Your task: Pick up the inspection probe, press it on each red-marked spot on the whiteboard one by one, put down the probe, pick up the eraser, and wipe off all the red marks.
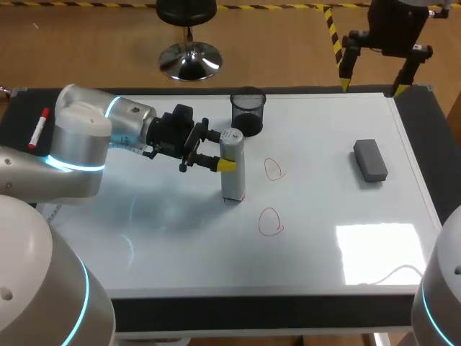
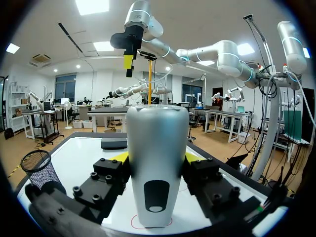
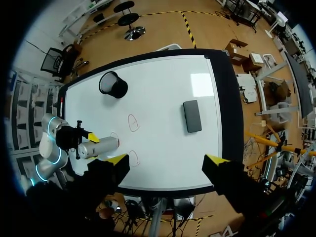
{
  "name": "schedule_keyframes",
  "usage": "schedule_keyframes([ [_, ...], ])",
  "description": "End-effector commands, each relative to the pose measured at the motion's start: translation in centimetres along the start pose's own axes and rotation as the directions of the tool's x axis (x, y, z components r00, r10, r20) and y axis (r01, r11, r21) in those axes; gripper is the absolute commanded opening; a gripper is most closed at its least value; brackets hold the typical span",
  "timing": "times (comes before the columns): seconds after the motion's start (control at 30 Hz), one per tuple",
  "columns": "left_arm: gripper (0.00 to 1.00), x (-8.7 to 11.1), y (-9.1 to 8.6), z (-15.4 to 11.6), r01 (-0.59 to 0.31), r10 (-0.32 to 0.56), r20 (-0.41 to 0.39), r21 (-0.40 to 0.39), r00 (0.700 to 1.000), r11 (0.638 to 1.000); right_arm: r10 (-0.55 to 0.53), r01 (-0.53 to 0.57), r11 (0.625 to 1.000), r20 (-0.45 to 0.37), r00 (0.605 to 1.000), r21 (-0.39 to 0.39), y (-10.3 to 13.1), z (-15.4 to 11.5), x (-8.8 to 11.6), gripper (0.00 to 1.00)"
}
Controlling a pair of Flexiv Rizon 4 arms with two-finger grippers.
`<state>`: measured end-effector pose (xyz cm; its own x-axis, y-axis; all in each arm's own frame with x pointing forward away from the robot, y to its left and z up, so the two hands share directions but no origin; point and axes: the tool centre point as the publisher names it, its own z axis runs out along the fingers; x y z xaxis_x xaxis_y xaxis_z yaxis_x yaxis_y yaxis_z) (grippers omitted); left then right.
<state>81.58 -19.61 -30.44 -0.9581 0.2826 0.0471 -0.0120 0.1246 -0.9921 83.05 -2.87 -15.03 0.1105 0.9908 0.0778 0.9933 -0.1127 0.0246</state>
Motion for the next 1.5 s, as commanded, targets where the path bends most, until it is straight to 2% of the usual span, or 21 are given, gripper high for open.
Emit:
schedule_keyframes([
  [0.03, 0.0, -0.2, 0.8, 0.1, -0.001, 0.001, -0.003, 0.002, 1.0, 1.0, 0.006, -0.006, 1.0, -0.001, 1.0, 0.01, -0.8, 0.7, -0.6, 1.0],
  [0.23, 0.0, -0.2, 0.8, 0.1, -0.001, 0.001, -0.003, 0.002, 1.0, 1.0, -0.015, 0.015, 1.0, -0.021, 1.0, 0.02, -2.3, 2.5, -1.3, 1.0],
  [0.6, 0.0, -0.2, 0.8, 0.1, -0.001, 0.001, -0.003, 0.002, 1.0, 1.0, -0.084, 0.083, 0.995, 0.007, 0.996, 0.055, -3.0, 5.5, -1.5, 1.0],
  [0.87, 0.0, -0.2, 0.8, 0.1, -0.001, 0.001, -0.003, 0.002, 1.0, 1.0, -0.102, 0.101, 0.994, 0.04, 0.994, 0.033, -3.0, 7.3, -2.6, 1.0],
  [1.07, 0.0, -0.2, 0.8, 0.1, -0.001, 0.001, -0.003, 0.002, 1.0, 1.0, -0.058, 0.06, 0.998, 0.089, 0.994, -0.02, -2.8, 9.1, -4.0, 1.0],
  [1.3, 0.0, -0.2, 0.8, 0.1, -0.001, 0.001, -0.003, 0.002, 1.0, 1.0, -0.088, 0.092, 0.995, 0.09, 0.992, -0.046, -2.6, 11.1, -5.0, 1.0],
  [1.5, 0.0, -0.2, 0.8, 0.1, -0.001, 0.001, -0.003, 0.002, 1.0, 1.0, -0.127, 0.131, 0.991, 0.1, 0.987, -0.039, -2.2, 12.4, -5.7, 1.0],
])
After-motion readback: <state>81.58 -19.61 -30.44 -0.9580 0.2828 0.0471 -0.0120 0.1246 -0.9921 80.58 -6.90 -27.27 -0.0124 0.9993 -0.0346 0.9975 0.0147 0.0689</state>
